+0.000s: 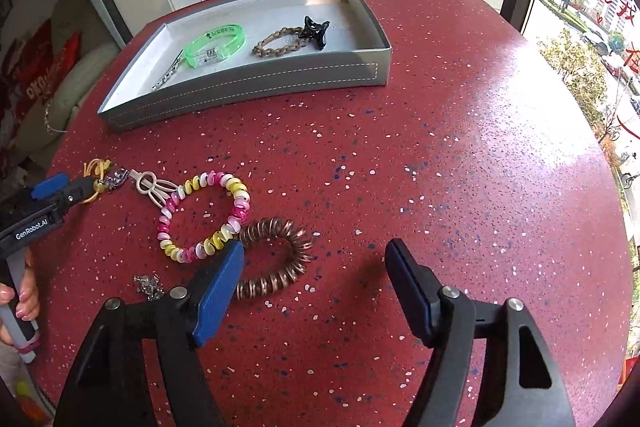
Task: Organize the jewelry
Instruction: 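Grasp the yellow beaded hair tie with the left tool while the right tool grasps the brown coiled hair tie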
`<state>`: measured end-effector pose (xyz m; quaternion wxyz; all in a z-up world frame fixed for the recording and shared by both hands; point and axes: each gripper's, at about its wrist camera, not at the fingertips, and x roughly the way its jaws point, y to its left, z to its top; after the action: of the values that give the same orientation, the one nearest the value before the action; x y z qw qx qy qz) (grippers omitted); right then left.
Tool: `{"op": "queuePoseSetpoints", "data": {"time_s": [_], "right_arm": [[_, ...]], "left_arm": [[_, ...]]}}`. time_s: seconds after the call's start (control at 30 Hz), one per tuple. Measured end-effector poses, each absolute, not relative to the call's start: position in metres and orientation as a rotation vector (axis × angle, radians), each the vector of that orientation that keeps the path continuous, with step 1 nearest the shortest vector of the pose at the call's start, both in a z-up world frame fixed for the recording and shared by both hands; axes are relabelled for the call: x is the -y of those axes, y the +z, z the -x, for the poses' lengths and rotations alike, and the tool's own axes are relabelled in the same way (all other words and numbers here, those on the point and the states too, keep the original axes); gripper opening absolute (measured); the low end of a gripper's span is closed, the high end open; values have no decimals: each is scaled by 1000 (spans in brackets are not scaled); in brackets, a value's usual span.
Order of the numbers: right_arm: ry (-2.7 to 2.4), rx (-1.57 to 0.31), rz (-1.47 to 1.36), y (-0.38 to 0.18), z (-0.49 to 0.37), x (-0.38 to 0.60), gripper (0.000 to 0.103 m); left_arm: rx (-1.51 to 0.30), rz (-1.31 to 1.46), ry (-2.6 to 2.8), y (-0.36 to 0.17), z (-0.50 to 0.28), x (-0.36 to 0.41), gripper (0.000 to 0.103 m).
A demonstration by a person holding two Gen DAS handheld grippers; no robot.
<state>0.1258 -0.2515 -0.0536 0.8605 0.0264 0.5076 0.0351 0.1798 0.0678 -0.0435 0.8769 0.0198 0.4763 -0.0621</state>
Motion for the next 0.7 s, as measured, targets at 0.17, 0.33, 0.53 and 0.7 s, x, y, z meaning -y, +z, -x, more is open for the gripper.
{"op": "queuePoseSetpoints", "data": {"time_s": [0.17, 0.33, 0.53, 0.7], "right_arm": [[93, -1055, -15, -56, -127, 241, 61], [89, -1055, 57, -56, -126, 232, 42], [87, -1052, 51, -55, -123, 233, 13], [82, -1027, 25, -49, -118, 241, 13]], "left_arm": [[-990, -62, -140, -47, -182, -60, 87], [-982, -97, -155, -45, -180, -52, 77], [-979, -122, -193, -42, -176, -42, 48], [-973, -126, -215, -41, -174, -40, 23]]}}
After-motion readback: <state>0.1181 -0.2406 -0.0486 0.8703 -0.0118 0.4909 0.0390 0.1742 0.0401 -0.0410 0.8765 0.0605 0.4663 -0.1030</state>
